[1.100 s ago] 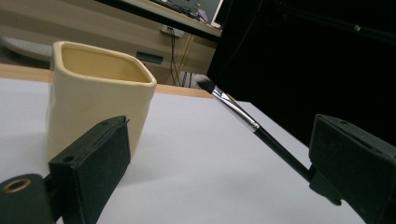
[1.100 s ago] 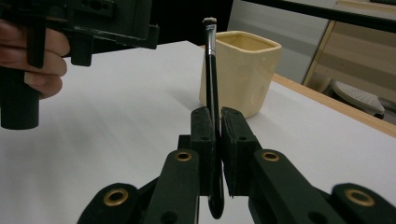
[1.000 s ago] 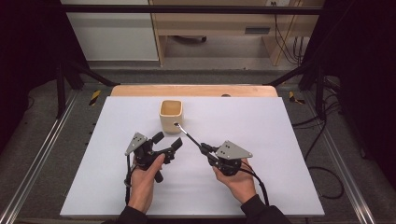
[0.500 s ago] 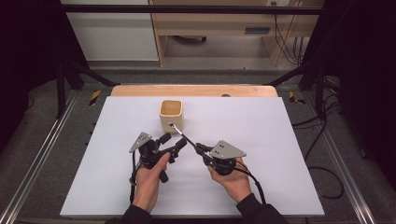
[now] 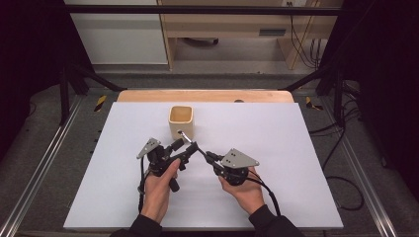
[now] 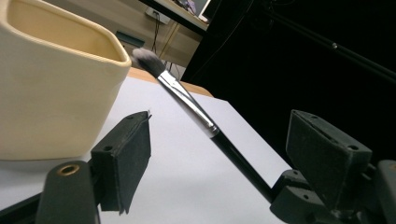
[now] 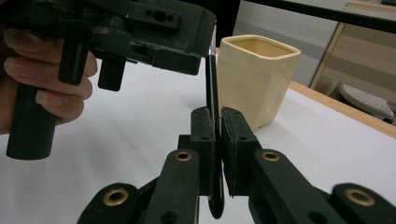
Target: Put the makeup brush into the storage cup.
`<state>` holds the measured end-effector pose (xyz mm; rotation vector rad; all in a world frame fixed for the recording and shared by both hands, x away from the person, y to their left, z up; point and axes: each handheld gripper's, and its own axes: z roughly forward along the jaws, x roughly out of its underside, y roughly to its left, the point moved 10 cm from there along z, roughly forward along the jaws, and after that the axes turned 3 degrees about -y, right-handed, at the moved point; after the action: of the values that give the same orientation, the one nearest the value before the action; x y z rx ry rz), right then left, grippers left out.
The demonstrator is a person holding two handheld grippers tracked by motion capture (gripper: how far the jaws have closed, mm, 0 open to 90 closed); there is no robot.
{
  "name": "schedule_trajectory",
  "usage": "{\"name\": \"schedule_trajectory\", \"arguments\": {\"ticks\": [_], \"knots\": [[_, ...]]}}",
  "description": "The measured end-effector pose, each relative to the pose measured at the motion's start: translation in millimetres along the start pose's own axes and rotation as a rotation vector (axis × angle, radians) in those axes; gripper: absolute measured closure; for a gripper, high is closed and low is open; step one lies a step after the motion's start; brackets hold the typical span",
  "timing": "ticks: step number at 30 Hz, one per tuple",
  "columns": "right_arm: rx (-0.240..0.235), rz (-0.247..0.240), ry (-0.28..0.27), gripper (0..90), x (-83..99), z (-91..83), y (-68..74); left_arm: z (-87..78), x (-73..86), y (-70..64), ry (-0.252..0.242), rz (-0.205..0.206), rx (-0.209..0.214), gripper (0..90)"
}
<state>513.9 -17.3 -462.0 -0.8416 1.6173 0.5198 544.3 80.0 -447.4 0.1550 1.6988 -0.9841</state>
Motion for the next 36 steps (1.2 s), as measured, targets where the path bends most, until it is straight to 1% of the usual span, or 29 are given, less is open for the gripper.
{"name": "schedule_trajectory", "arguments": {"ticks": [4,6,8,9,11,14,16,20,25,27,33,36], "knots": [[0.0,-0.002,-0.005,84.1,-1.1,-0.3,0.9,0.5,-0.5,-3.4,0.003,-0.03,0.012,24.2],[-0.001,-0.002,-0.008,84.1,-1.8,0.0,0.8,0.4,-1.3,-4.4,-0.003,-0.05,0.027,25.4],[-0.004,-0.001,-0.009,84.1,-2.3,0.4,1.2,0.9,-1.8,-3.8,-0.006,-0.055,0.023,27.4],[-0.009,0.001,-0.006,84.0,-2.2,0.5,1.9,1.1,-1.9,-4.4,-0.007,-0.06,0.03,28.5],[-0.01,0.003,-0.007,84.0,-2.1,1.0,2.8,1.3,-1.4,-4.9,-0.005,-0.065,0.03,29.8],[-0.011,0.006,-0.01,84.1,-2.4,1.5,3.1,1.8,-0.9,-6.6,-0.004,-0.077,0.039,34.2],[-0.012,0.008,-0.013,84.1,-2.9,1.8,3.0,1.6,-1.5,-6.8,-0.008,-0.085,0.035,36.8],[-0.014,0.015,-0.016,84.0,-3.7,1.4,3.2,-0.2,-2.6,-7.0,-0.012,-0.086,0.021,42.8],[-0.017,0.019,-0.016,84.1,-4.3,1.0,3.1,-0.9,-3.8,-5.5,-0.02,-0.118,0.013,49.5],[-0.018,0.025,-0.015,84.1,-4.5,0.8,3.2,-0.9,-3.9,-3.8,-0.022,-0.123,-0.001,52.4],[-0.024,0.029,-0.018,84.1,-5.3,1.0,4.2,-0.1,-2.3,-2.2,-0.018,-0.142,0.001,56.0],[-0.028,0.037,-0.023,84.1,-6.0,1.3,3.9,-2.1,-3.7,0.5,-0.039,-0.155,-0.002,61.9]]}}
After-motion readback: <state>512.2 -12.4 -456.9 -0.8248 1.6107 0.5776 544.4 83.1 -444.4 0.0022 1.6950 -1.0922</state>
